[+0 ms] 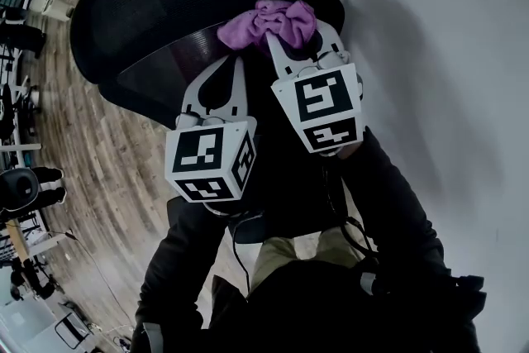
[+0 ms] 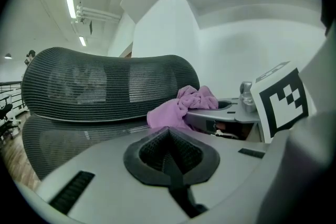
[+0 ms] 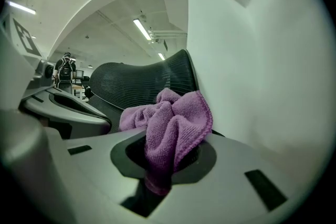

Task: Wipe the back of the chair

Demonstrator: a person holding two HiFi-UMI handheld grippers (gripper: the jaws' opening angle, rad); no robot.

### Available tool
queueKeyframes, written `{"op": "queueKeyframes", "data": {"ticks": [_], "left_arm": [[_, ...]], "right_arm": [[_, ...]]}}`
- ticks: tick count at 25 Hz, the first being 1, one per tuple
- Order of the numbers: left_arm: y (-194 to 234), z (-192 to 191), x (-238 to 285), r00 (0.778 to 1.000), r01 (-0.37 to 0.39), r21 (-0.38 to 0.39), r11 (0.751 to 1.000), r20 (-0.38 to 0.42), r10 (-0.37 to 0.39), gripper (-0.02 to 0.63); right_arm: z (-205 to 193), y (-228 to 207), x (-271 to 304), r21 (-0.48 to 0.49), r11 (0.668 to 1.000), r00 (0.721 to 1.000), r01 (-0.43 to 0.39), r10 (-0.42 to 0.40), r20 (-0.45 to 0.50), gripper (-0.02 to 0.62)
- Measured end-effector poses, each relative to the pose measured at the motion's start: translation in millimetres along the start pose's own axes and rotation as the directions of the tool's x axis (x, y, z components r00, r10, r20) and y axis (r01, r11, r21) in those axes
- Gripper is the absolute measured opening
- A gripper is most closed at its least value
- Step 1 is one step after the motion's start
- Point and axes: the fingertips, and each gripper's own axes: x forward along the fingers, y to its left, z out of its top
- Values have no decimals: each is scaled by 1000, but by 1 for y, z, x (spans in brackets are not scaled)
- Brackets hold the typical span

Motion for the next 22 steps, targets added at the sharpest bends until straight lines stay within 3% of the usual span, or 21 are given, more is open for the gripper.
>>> {"op": "queueKeyframes", "data": {"ticks": [5,11,22], "left_arm": [[-14,-1,2,1000,16,5,1000,-3,-16,0],[-32,-2,13,999,46,11,999,-14,-46,0],[-35,-3,19,999,36,4,999,-20,-36,0]], "right_arm": [[-12,-23,-10,15,999,999,48,-48,-23,67],[-30,-74,-21,63,985,986,162,-158,-58,67],[-29,-97,-11,-6,963,961,271,-271,-49,67]]}}
